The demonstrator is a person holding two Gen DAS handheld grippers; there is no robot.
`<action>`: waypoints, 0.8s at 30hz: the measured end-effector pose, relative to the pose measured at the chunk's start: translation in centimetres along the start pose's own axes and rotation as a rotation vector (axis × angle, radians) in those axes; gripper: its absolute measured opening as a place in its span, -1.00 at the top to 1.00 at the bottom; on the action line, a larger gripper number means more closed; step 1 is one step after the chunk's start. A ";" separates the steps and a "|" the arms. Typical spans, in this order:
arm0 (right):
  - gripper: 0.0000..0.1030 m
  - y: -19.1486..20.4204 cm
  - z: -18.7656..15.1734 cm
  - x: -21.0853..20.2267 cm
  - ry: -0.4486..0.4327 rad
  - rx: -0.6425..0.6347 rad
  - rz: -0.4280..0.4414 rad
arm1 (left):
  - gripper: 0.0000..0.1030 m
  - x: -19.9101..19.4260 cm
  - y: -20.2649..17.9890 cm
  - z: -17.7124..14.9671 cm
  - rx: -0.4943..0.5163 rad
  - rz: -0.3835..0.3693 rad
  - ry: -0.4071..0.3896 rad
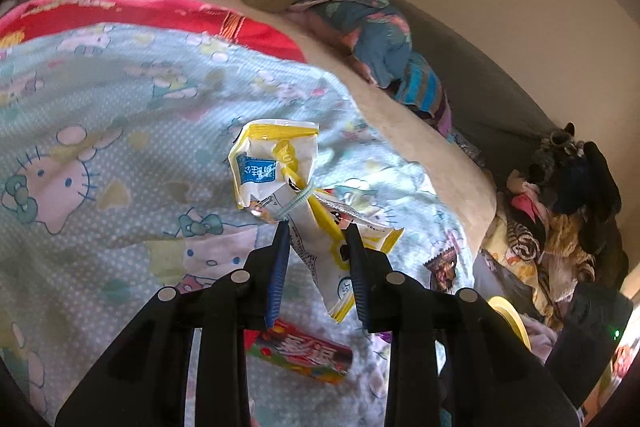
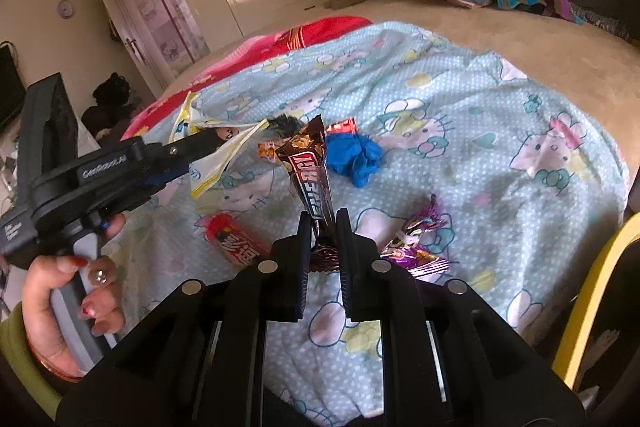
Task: Collect trash
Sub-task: 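Grasp the yellow-white snack wrapper with the left tool while the right tool grasps the brown chocolate wrapper, then carry the yellow wrapper and brown chocolate wrapper over the yellow bin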
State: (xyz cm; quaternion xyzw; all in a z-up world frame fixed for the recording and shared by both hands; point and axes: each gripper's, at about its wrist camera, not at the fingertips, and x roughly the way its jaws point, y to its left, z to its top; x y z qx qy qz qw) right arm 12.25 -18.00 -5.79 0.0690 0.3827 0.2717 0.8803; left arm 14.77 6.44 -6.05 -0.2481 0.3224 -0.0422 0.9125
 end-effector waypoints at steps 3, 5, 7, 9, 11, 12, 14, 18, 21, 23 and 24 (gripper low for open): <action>0.83 -0.2 0.3 -1.1 -0.025 0.004 -0.006 | 0.47 -0.8 -0.8 0.0 0.014 -0.017 -0.009; 0.83 -0.3 0.5 -1.6 -0.037 0.010 -0.006 | 0.47 -1.4 -1.3 -0.1 0.025 -0.028 -0.014; 0.83 -0.5 0.6 -2.2 -0.046 0.013 -0.007 | 0.47 -1.9 -1.9 -0.1 0.034 -0.042 -0.018; 0.83 -0.6 0.7 -2.7 -0.055 0.016 -0.008 | 0.47 -2.5 -2.6 -0.1 0.044 -0.052 -0.021; 0.83 -0.7 0.8 -3.2 -0.062 0.020 -0.011 | 0.47 -3.0 -3.3 -0.1 0.057 -0.065 -0.025; 0.83 -0.8 0.9 -3.4 -0.065 0.021 -0.012 | 0.47 -3.2 -3.6 -0.2 0.062 -0.069 -0.027; 0.83 -1.0 1.0 -3.9 -0.073 0.024 -0.016 | 0.47 -3.6 -4.1 -0.2 0.074 -0.077 -0.033; 0.83 -1.3 0.9 -5.1 -0.087 0.031 -0.023 | 0.47 -4.4 -5.3 -0.2 0.100 -0.095 -0.042; 0.83 -1.7 0.7 -5.8 -0.098 0.040 -0.028 | 0.47 -4.8 -6.0 -0.3 0.116 -0.109 -0.045; 0.83 -2.0 0.7 -6.2 -0.103 0.046 -0.032 | 0.47 -4.9 -6.7 -0.4 0.129 -0.119 -0.042; 0.83 -2.2 0.6 -6.5 -0.107 0.050 -0.037 | 0.47 -5.0 -7.0 -0.4 0.133 -0.123 -0.040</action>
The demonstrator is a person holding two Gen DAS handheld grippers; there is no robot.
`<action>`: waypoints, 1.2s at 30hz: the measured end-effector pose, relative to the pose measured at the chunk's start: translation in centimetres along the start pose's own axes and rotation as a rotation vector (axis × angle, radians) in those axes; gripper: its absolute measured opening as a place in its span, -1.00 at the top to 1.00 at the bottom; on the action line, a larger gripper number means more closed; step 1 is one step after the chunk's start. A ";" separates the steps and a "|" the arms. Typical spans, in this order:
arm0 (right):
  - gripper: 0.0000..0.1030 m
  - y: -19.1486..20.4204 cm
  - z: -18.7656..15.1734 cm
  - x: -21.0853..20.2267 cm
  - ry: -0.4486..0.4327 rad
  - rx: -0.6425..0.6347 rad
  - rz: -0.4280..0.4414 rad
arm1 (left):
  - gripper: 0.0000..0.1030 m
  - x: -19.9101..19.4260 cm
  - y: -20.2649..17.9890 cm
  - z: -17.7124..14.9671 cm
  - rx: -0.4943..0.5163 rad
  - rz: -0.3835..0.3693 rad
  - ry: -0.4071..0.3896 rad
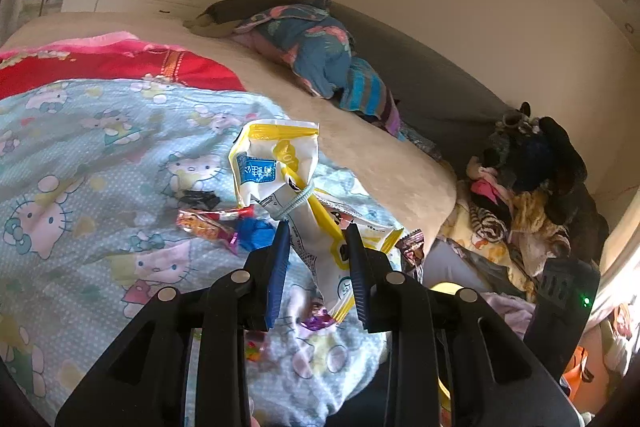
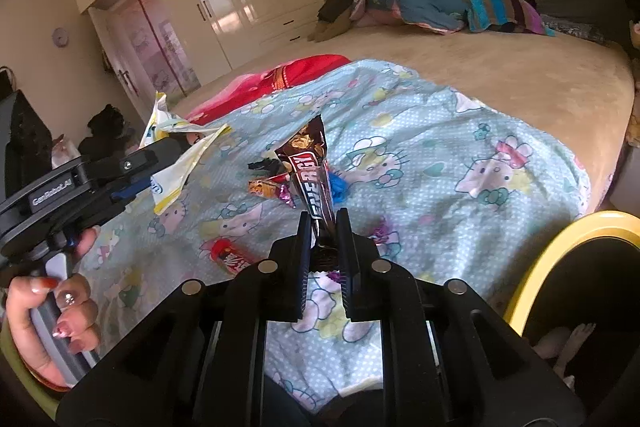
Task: Collect trash
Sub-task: 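Carry the yellow wrapper and brown chocolate wrapper over the yellow bin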
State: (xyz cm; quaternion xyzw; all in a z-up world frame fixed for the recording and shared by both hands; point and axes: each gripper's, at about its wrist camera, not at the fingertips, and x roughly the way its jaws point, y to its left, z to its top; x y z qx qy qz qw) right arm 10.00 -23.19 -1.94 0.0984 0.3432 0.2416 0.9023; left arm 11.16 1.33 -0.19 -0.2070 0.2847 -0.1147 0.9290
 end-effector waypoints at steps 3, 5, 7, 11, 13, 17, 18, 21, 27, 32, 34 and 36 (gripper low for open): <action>0.83 -0.6 0.0 -0.7 -0.007 0.011 -0.007 | 0.47 -0.1 -0.7 -0.2 0.013 -0.017 0.005; 0.83 -0.9 0.0 -1.1 -0.012 0.017 -0.012 | 0.47 -0.1 -1.2 -0.4 0.024 -0.025 0.008; 0.83 -1.3 -0.1 -1.6 -0.016 0.023 -0.019 | 0.47 -0.1 -1.7 -0.6 0.036 -0.033 0.011; 0.83 -2.2 -0.1 -2.4 -0.026 0.034 -0.037 | 0.47 -0.2 -2.4 -0.9 0.050 -0.046 0.016; 0.83 -2.7 -0.1 -2.8 -0.031 0.041 -0.045 | 0.47 -0.2 -2.7 -0.9 0.056 -0.053 0.017; 0.83 -3.5 -0.4 -3.6 -0.038 0.054 -0.063 | 0.47 -0.3 -3.4 -1.1 0.069 -0.068 0.025; 0.83 -3.7 -0.5 -3.8 -0.038 0.058 -0.067 | 0.47 -0.3 -3.6 -1.2 0.072 -0.072 0.027; 0.83 -4.7 -0.9 -4.5 -0.038 0.076 -0.080 | 0.47 -0.2 -4.4 -1.5 0.088 -0.084 0.035; 0.83 -6.3 -1.5 -5.6 -0.042 0.104 -0.108 | 0.47 0.2 -5.7 -2.2 0.115 -0.108 0.057; 0.83 -7.5 -1.4 -6.3 -0.052 0.131 -0.126 | 0.47 0.5 -7.0 -2.8 0.145 -0.125 0.073; 0.83 -7.8 -1.3 -6.5 -0.059 0.134 -0.130 | 0.47 0.5 -7.4 -3.0 0.153 -0.130 0.078; 0.83 -7.9 -1.2 -6.6 -0.064 0.134 -0.135 | 0.47 0.6 -7.9 -3.3 0.164 -0.139 0.085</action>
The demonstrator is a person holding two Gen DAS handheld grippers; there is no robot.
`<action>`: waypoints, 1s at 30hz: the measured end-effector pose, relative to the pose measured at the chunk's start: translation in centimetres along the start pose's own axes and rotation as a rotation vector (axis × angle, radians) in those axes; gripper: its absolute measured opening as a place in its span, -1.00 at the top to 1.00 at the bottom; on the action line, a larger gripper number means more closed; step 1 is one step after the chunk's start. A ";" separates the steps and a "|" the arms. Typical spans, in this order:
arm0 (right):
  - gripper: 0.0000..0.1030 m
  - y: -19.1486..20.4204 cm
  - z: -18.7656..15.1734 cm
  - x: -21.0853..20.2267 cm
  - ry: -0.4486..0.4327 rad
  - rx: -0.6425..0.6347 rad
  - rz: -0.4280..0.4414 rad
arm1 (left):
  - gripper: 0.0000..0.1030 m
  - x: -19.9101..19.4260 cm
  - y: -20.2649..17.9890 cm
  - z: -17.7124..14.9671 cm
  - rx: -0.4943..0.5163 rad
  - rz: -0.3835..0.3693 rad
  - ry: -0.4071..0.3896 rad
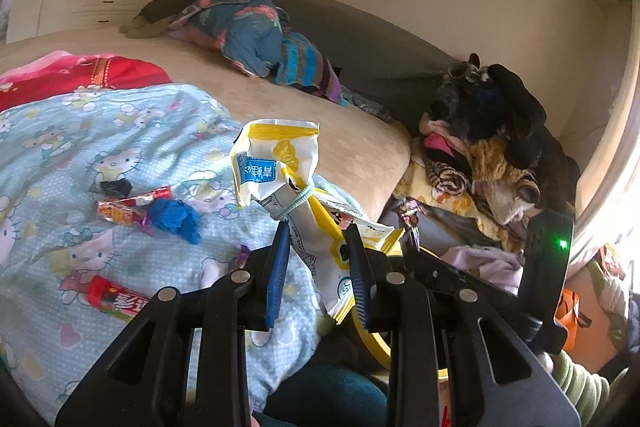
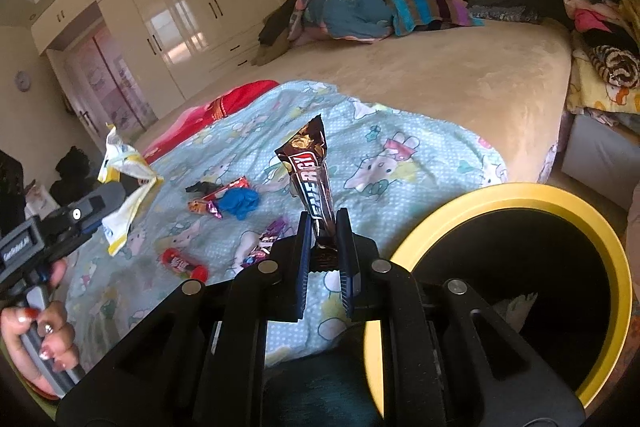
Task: Collect trash
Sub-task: 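Carry the yellow wrapper and brown chocolate wrapper over the yellow bin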
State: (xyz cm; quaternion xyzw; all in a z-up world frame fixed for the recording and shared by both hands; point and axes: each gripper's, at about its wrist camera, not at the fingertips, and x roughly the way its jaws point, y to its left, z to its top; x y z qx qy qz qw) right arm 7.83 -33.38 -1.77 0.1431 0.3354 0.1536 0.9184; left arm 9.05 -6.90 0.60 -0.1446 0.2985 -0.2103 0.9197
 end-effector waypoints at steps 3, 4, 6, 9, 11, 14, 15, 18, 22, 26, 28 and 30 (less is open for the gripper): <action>0.83 -0.6 0.3 -0.3 -0.007 0.005 -0.010 | 0.47 0.3 -0.6 -0.3 0.017 -0.009 0.010; 0.83 -0.9 0.4 -0.5 -0.011 0.006 -0.018 | 0.47 0.4 -0.8 -0.4 0.022 -0.013 0.014; 0.83 -1.6 0.4 -0.7 -0.010 0.010 -0.027 | 0.47 0.6 -1.2 -0.6 0.031 -0.021 0.022; 0.83 -2.3 0.4 -1.0 -0.011 0.013 -0.045 | 0.47 0.9 -1.8 -1.0 0.042 -0.032 0.036; 0.83 -2.9 0.5 -1.2 -0.012 0.012 -0.062 | 0.47 1.1 -2.3 -1.2 0.053 -0.038 0.043; 0.83 -3.6 0.5 -1.6 -0.012 0.015 -0.081 | 0.47 1.4 -3.0 -1.5 0.070 -0.048 0.054; 0.83 -3.9 0.5 -1.7 -0.012 0.014 -0.088 | 0.47 1.6 -3.2 -1.5 0.074 -0.051 0.057; 0.83 -4.7 0.6 -2.1 -0.012 0.014 -0.108 | 0.47 1.9 -3.9 -1.9 0.088 -0.061 0.068; 0.83 -5.7 0.5 -2.4 -0.005 0.014 -0.132 | 0.47 2.4 -4.7 -2.3 0.109 -0.072 0.079; 0.83 -6.5 0.1 -2.6 0.006 0.014 -0.151 | 0.47 2.8 -5.3 -2.6 0.126 -0.080 0.089; 0.83 -6.9 -0.2 -2.8 0.012 0.013 -0.161 | 0.47 3.0 -5.7 -2.7 0.133 -0.082 0.095; 0.83 -7.4 -0.5 -2.9 0.018 0.017 -0.170 | 0.47 3.3 -6.0 -2.8 0.144 -0.085 0.102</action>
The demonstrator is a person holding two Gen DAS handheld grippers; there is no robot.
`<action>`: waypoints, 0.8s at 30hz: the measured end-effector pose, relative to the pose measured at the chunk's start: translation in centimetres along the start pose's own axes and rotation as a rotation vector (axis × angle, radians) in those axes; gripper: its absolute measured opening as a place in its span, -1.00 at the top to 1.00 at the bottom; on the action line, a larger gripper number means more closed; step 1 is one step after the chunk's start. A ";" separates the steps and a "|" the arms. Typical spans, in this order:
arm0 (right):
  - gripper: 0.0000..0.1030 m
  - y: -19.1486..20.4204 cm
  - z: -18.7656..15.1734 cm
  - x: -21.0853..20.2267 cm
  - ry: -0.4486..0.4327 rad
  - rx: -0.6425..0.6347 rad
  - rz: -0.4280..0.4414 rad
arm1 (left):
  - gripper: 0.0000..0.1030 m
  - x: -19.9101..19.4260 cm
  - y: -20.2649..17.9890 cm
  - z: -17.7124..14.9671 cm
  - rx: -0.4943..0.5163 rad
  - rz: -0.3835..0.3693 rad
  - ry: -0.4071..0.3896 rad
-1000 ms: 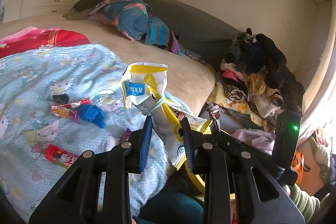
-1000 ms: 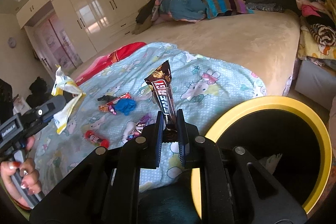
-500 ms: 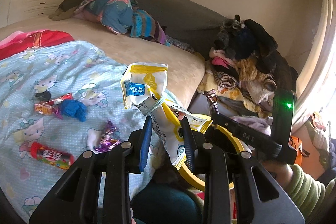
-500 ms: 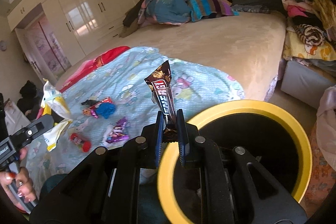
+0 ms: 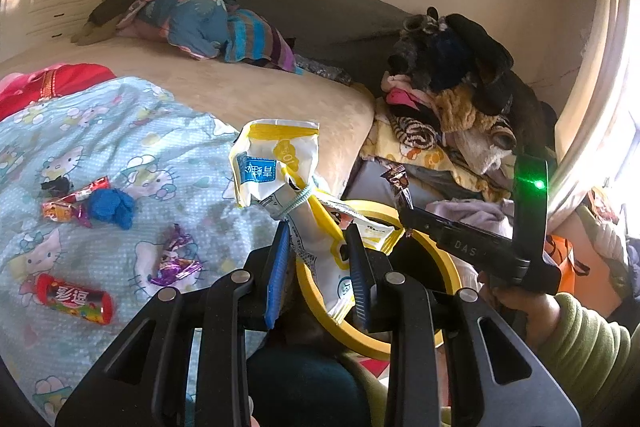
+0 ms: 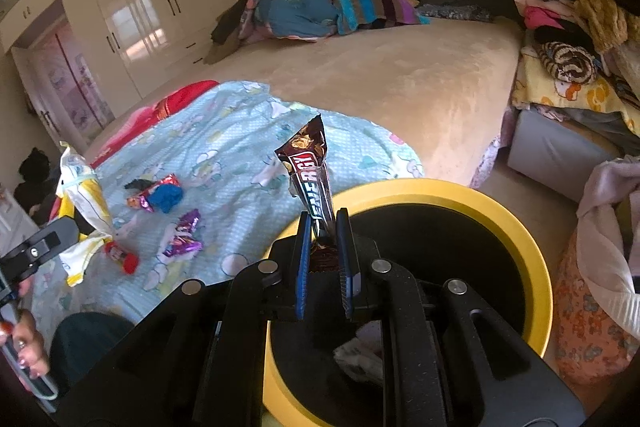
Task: Collect trash
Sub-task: 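Carry the yellow wrapper and brown chocolate wrapper over the yellow bin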
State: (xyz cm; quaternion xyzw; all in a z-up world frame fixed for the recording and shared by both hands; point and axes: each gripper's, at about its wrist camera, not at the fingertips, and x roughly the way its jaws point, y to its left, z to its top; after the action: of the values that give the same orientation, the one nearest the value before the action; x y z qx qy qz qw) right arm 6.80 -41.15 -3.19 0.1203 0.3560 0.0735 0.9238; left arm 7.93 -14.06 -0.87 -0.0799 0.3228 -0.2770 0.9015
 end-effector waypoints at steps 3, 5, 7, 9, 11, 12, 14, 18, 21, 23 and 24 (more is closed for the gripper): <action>0.83 -0.9 -0.3 0.0 0.009 0.012 -0.011 | 0.47 0.4 -0.6 -0.1 0.014 -0.006 0.009; 0.83 -1.4 -0.4 0.0 0.013 0.016 -0.017 | 0.47 0.8 -1.0 -0.3 0.025 -0.010 0.019; 0.83 -1.9 -0.6 -0.1 0.020 0.026 -0.024 | 0.47 1.1 -1.5 -0.5 0.034 -0.014 0.029; 0.83 -2.4 -0.8 -0.1 0.025 0.037 -0.029 | 0.47 1.4 -1.9 -0.7 0.046 -0.018 0.040; 0.83 -3.1 -1.2 0.0 0.036 0.047 -0.039 | 0.47 1.8 -2.3 -0.9 0.056 -0.021 0.050; 0.83 -3.4 -1.3 0.1 0.041 0.053 -0.044 | 0.47 2.1 -2.5 -1.0 0.061 -0.023 0.058; 0.83 -4.0 -1.5 0.2 0.048 0.061 -0.052 | 0.47 2.6 -3.0 -1.3 0.071 -0.028 0.072; 0.83 -4.9 -1.6 0.5 0.060 0.080 -0.061 | 0.47 3.5 -3.9 -1.7 0.094 -0.037 0.093; 0.83 -5.3 -1.8 0.7 0.072 0.083 -0.063 | 0.47 4.3 -4.7 -2.1 0.118 -0.041 0.114; 0.83 -5.4 -2.0 0.9 0.079 0.087 -0.064 | 0.47 4.9 -5.3 -2.4 0.136 -0.042 0.125; 0.83 -5.5 -2.0 1.0 0.083 0.089 -0.065 | 0.47 5.1 -5.4 -2.6 0.141 -0.044 0.132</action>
State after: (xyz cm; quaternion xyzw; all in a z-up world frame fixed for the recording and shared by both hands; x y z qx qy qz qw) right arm 6.44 -45.88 -6.82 0.1464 0.4005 0.0326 0.9039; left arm 7.15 -21.32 -3.85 -0.0050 0.3594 -0.3236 0.8753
